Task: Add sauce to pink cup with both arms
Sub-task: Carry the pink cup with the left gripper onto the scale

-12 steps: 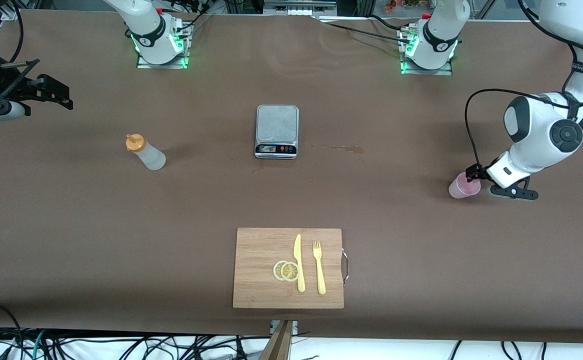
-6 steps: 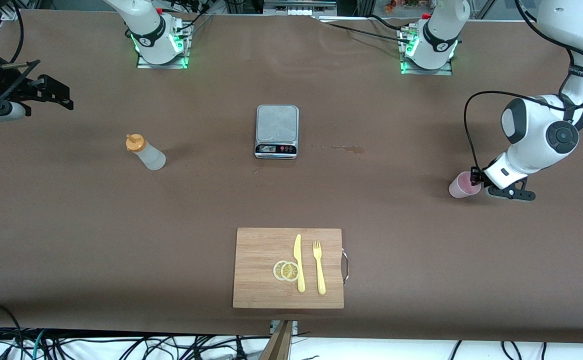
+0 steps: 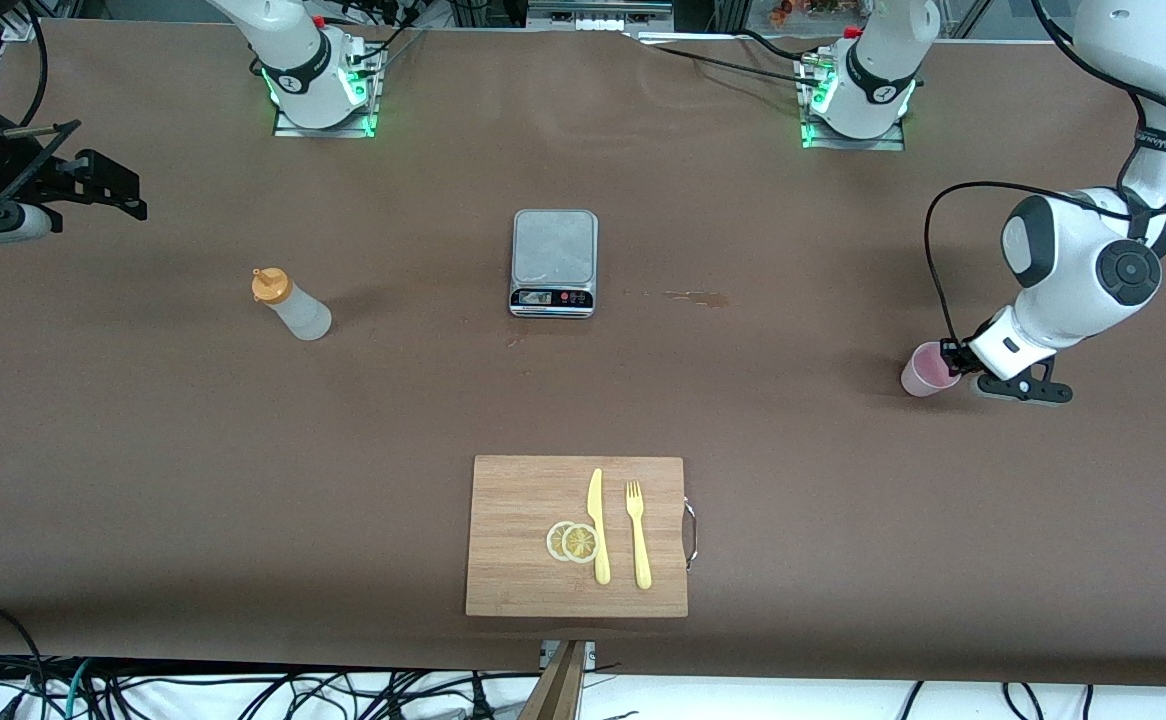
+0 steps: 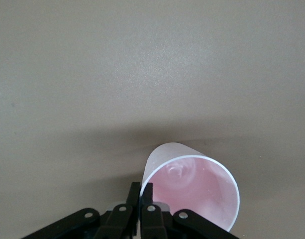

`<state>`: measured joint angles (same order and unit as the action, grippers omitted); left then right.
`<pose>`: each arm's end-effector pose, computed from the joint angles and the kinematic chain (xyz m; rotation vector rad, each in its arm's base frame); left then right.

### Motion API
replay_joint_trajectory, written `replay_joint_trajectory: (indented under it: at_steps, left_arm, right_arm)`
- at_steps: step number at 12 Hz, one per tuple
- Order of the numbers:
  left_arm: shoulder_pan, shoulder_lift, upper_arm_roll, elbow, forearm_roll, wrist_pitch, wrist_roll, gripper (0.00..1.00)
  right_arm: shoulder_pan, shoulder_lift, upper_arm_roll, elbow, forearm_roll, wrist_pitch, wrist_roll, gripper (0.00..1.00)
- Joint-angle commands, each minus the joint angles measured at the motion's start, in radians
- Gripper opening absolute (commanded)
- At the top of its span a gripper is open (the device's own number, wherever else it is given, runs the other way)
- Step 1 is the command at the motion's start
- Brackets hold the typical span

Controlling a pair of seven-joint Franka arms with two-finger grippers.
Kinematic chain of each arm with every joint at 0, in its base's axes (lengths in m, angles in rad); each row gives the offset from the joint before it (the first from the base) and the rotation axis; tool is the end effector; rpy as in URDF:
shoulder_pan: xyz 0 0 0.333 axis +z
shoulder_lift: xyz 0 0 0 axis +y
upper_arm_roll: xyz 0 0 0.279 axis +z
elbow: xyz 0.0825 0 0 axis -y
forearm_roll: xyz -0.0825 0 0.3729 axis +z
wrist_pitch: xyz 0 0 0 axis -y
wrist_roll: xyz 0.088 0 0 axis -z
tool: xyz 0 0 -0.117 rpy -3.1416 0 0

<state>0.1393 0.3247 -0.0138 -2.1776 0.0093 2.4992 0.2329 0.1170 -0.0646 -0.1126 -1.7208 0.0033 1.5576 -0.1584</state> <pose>0.5393 0.0679 0.2038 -3.1359 0.1792 0.0050 0.5190 0.0013 0.5418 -3.1094 -0.2544 0.1528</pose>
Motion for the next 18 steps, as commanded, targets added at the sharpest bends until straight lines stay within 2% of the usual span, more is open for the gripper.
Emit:
replay_joint_trajectory:
  at_steps: [1,4,6,11,15,18]
  left_arm:
    - [-0.052,-0.009,-0.005,0.047,-0.098,-0.064,-0.004,0.00]
    - [-0.209,-0.050,-0.011,0.068,-0.218,-0.105,-0.120,0.00]
    - [-0.343,-0.065,-0.011,0.073,-0.227,-0.105,-0.258,0.00]
    - [-0.662,-0.056,-0.025,0.117,-0.227,-0.105,-0.745,0.00]
    - [-0.837,-0.053,-0.026,0.136,-0.227,-0.103,-0.958,0.00]
    - [-0.935,-0.033,-0.025,0.148,-0.227,-0.100,-1.047,0.00]
  right_arm:
    - [0.000,-0.006,0.002,0.001,-0.012,-0.002,-0.007,1.00]
    - [-0.002,-0.006,0.002,0.003,-0.012,-0.004,-0.009,1.00]
    - [0.000,-0.006,0.002,0.003,-0.012,-0.002,-0.009,1.00]
    - [0.000,-0.003,0.002,-0.002,-0.012,-0.001,-0.007,1.00]
    - [0.000,0.003,0.002,-0.002,-0.012,-0.001,-0.009,1.00]
    - [0.000,0.003,0.002,-0.002,-0.012,-0.002,-0.009,1.00]
